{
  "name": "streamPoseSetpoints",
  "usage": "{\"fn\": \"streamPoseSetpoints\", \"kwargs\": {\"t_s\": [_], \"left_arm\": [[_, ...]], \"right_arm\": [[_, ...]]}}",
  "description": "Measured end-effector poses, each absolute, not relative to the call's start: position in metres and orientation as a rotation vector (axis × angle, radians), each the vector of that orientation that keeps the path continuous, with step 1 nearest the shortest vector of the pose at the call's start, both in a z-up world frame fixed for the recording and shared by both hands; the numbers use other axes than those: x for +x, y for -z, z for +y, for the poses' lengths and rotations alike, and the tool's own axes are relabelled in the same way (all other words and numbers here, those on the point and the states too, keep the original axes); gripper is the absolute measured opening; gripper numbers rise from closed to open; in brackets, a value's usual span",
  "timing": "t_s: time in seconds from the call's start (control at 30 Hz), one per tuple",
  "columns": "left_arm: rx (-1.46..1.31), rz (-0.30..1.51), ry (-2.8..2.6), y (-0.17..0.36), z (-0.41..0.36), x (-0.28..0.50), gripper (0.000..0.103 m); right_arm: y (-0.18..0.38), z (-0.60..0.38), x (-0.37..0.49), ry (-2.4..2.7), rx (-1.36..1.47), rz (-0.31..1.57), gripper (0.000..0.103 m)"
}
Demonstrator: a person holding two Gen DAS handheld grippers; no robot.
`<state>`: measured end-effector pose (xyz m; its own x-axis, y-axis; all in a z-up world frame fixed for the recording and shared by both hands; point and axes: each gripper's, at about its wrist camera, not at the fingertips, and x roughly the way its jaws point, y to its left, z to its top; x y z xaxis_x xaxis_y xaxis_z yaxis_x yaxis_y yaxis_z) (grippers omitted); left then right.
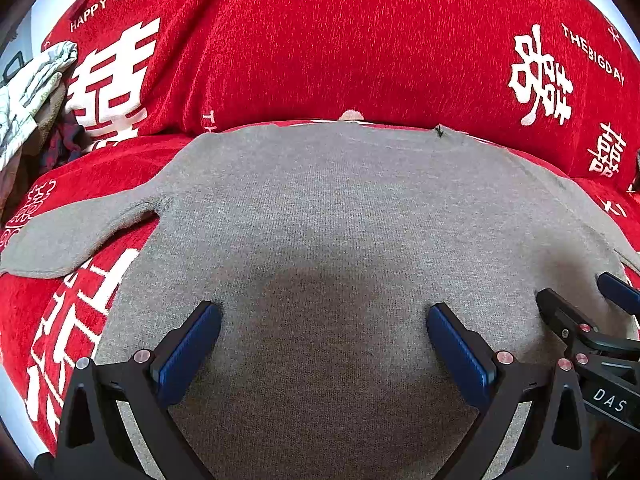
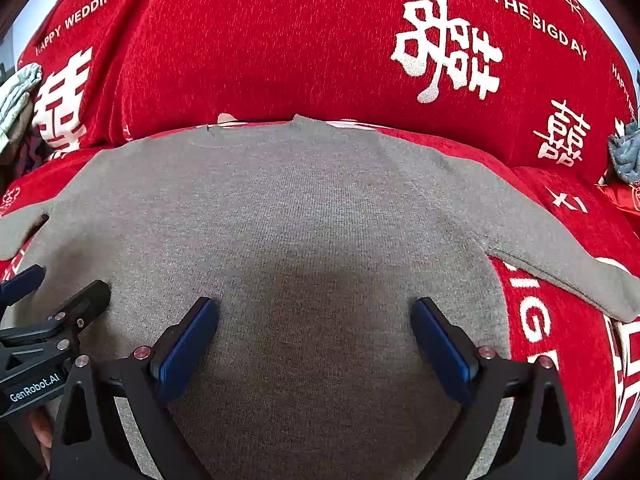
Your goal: Fold small clothes
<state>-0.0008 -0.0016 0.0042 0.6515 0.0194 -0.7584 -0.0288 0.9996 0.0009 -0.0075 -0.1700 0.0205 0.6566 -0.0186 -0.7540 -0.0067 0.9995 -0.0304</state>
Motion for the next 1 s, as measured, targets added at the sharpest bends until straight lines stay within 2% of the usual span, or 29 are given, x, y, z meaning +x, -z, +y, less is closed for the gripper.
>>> {"fn": "streamPoseSetpoints", "kwargs": {"t_s": [0.37,1.0], "left_arm": [[-0.012,0.885,-0.044,-0.004,-0.004,0.003,0.103],[-0.031,1.075,-0.045,-0.009,-0.004,0.023,0.103]], "right_arm": [[-0.020,-0.170,-0.004,0.019,-0.035,0.883,0.098],[-0.021,-0.169,0.008,0.026,-0.041,1.032,0.101]]}}
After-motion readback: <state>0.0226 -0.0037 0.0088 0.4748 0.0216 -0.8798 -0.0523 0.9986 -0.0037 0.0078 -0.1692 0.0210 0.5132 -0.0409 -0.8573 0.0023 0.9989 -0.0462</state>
